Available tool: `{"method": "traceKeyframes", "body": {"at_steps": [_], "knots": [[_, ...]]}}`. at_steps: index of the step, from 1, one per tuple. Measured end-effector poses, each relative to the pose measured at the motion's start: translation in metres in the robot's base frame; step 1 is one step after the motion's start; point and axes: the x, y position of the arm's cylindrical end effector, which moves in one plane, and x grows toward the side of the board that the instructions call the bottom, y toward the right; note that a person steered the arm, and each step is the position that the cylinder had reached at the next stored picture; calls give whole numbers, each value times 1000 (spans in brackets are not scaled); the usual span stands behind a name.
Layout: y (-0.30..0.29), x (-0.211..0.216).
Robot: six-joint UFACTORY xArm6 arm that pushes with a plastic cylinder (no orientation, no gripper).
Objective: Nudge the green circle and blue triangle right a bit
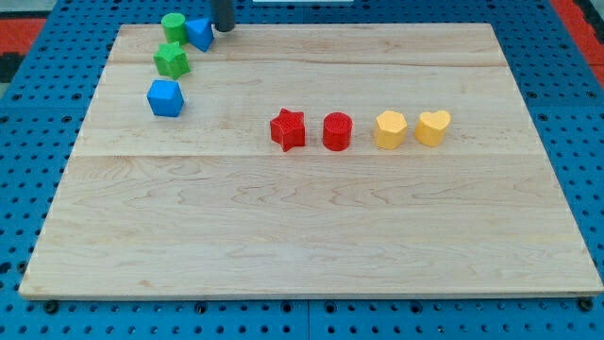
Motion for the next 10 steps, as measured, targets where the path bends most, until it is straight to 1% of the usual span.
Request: {"method": "traceKeyframes", "body": {"at_steps": [1,2,3,4,5,6,7,8,9,10], "knots": [[-26,0],[-28,21],[-10,27],[11,45],[17,51],[77,122],[54,214],[-81,226],[-164,192],[-162,150]]}}
